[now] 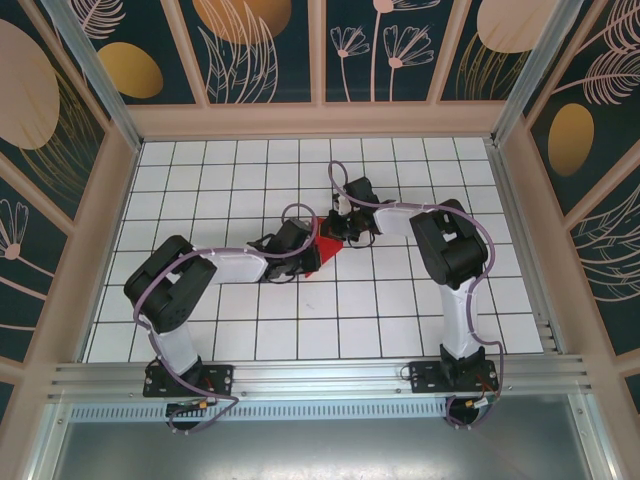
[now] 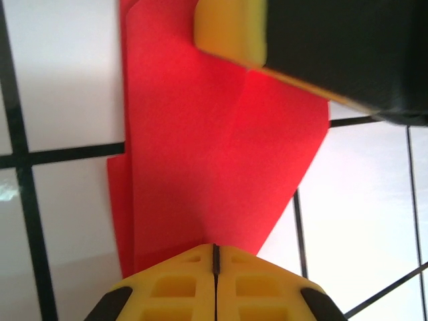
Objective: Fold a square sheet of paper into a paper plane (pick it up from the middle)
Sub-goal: Fourth fold the wing at the center of the table.
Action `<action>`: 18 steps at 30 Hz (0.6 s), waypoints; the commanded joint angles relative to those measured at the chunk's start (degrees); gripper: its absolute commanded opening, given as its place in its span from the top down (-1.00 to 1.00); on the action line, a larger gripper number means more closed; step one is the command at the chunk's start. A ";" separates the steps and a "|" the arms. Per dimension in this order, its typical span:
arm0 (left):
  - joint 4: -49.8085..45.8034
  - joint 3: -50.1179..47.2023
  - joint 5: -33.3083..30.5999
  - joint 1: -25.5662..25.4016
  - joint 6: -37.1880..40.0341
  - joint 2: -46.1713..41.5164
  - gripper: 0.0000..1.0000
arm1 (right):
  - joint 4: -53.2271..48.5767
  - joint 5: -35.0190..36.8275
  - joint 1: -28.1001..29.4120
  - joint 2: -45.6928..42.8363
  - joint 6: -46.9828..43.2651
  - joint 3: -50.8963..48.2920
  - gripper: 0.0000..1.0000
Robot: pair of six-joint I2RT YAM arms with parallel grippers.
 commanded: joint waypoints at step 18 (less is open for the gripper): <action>-2.91 -9.78 5.56 0.23 -0.56 -11.11 0.84 | -6.23 9.41 -0.38 7.30 -0.09 -2.95 1.00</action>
